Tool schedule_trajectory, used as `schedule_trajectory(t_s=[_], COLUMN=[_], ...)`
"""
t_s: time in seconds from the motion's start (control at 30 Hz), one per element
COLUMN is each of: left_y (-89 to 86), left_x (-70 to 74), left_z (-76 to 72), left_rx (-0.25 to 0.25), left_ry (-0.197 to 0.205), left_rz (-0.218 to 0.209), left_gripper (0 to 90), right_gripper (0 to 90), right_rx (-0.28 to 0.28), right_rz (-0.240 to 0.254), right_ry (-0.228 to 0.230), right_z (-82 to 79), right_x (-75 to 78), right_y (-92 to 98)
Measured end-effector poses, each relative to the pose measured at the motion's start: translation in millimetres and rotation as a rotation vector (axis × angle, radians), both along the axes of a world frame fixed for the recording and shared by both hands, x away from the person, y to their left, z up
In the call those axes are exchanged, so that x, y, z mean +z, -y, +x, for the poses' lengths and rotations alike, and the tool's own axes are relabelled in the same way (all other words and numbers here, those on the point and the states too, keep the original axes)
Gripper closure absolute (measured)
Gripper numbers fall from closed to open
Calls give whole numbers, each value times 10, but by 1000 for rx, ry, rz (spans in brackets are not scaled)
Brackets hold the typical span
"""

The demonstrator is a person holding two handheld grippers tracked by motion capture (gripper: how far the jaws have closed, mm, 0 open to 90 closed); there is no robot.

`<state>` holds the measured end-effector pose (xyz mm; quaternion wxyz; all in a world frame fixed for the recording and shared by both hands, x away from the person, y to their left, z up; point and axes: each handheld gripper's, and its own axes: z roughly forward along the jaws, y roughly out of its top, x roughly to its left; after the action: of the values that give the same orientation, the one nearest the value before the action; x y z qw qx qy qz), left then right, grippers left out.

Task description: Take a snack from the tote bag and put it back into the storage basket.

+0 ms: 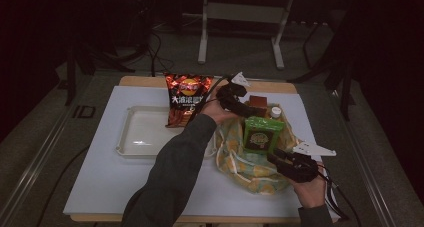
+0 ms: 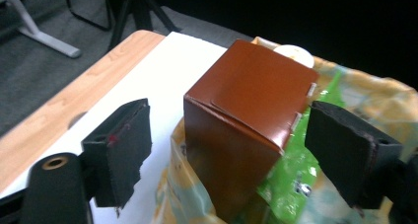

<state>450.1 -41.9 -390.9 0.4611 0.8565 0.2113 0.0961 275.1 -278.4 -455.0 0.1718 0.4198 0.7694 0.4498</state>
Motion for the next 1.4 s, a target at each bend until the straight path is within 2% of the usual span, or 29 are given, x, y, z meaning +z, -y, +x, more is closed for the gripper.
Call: schedule_trajectory(t_s=[0.17,0.23,0.33,0.6,0.77,1.0,1.2,1.4], left_y=[111,121,147,204,173,111,81,59], left_x=[-46,-58,-73,-48,-48,-67,-40,10], left_z=[27,26,-14,-155,-198,-245,-253,-252], left_rx=[4,-1,-10,-20,-9,7,12,60], left_ry=[5,4,27,98,129,133,128,120], left_rz=[16,9,34,62,61,36,33,-3], left_gripper=[171,181,210,300,339,391,419,426], right_gripper=[631,629,627,616,615,607,607,607], right_rx=[1,1,0,-2,-11,-29,-35,-35], right_rz=[-1,-1,2,9,13,28,33,30], right_ry=[-9,-9,-8,-15,-20,-19,-26,-26], right_z=[10,8,8,19,32,50,64,66], right_x=[-17,-16,-15,-30,-47,-54,-70,-76], right_y=[6,8,21,37,56,90,107,105])
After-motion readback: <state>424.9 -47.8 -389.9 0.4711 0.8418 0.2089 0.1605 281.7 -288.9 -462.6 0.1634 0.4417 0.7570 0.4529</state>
